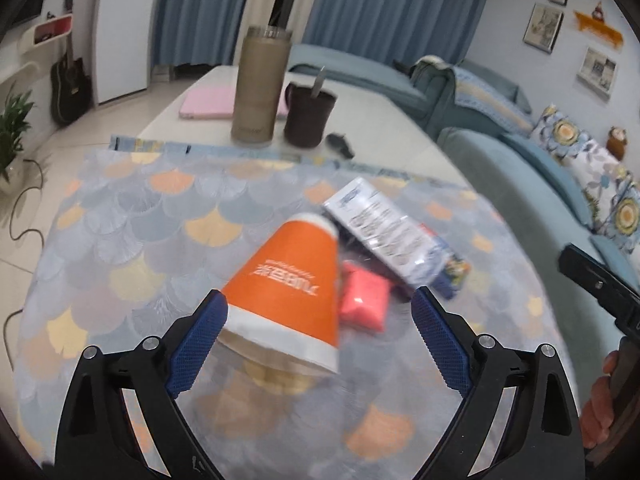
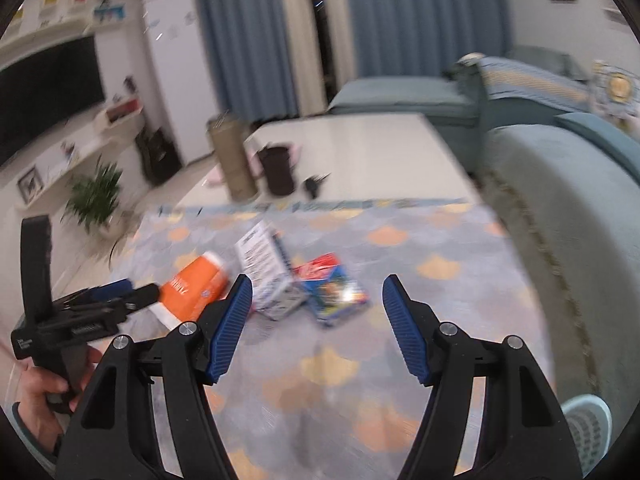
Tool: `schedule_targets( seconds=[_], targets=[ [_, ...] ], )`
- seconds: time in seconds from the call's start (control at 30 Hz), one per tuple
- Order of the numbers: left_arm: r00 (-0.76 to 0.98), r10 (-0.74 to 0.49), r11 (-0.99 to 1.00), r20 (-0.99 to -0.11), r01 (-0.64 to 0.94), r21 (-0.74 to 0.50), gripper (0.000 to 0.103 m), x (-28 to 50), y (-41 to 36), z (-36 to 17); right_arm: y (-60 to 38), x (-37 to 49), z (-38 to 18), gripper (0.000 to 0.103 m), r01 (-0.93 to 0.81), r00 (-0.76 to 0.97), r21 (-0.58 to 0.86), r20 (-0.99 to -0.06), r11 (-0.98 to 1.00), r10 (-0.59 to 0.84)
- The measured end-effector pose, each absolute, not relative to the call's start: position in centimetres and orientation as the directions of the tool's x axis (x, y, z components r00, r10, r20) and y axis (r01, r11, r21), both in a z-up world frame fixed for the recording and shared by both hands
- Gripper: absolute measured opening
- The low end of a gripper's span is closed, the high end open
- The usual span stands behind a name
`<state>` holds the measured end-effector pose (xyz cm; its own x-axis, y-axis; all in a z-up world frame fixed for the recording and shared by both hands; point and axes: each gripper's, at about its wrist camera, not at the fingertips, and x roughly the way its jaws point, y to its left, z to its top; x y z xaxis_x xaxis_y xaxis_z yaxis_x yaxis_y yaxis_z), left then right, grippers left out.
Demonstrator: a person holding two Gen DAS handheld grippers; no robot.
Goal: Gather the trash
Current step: 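Grasp the orange paper cup with the left tool while the right tool grasps the white milk carton, then carry the orange cup and white carton over the wastebasket and release both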
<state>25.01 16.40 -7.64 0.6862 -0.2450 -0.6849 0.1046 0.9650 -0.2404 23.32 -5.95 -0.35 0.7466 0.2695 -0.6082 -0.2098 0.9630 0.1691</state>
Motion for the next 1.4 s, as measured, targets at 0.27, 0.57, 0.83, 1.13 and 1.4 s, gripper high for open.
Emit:
schedule_targets(
  seconds=[0.27, 0.57, 0.83, 1.13, 1.4],
  targets=[
    [0.639, -0.164, 0.986, -0.751, 0.112, -0.121, 0.091, 28.1, 15.4, -10.4, 0.7, 29.7, -5.2, 0.064, -0.315, 0.647, 0.114, -0.701, 0.942, 0.301],
    [0.59, -0.15, 0.988, -0.793, 0.071, -0.135, 0.083, 30.3, 16.8, -12.7, 3.9, 33.9, -7.6, 0.064, -0.344, 0.602, 0.023, -0.761, 0.939, 0.24],
    [0.629, -0.181, 0.981, -0.756, 0.065, -0.181, 0.075, 29.3, 17.3, -12.2, 5.5, 36.0, -9.6, 0.063, -0.358, 0.553, -0.03, -0.812, 0.933, 0.186],
    [0.678, -0.227, 0.97, -0.7, 0.093, -0.225, 0.068, 27.1, 16.9, -9.2, 3.5, 34.5, -7.6, 0.05, -0.337, 0.586, 0.031, -0.775, 0.941, 0.235],
    [0.723, -0.306, 0.948, -0.62, 0.172, -0.267, 0.068, 23.4, 14.0, -4.1, -2.5, 29.5, -2.4, 0.05, -0.307, 0.643, 0.172, -0.688, 0.936, 0.337]
  ],
)
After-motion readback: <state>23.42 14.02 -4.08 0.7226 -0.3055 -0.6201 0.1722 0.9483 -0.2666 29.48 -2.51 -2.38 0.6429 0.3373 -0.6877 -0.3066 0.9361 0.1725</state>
